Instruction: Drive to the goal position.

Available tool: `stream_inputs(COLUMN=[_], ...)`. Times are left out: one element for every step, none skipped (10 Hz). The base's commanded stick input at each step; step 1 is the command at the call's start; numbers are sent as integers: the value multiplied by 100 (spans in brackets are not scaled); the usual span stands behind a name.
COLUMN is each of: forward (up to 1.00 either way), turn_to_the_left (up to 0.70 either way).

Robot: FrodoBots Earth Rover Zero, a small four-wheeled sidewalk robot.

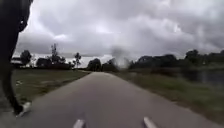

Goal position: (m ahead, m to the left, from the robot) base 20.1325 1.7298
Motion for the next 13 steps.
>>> stream_inputs(forward=[70,70,70,70,70,70,70,70,70,70,70,70,70], turn_to_the_left=[0,0,0,0,0,0,0,0,0,0,0,0,0])
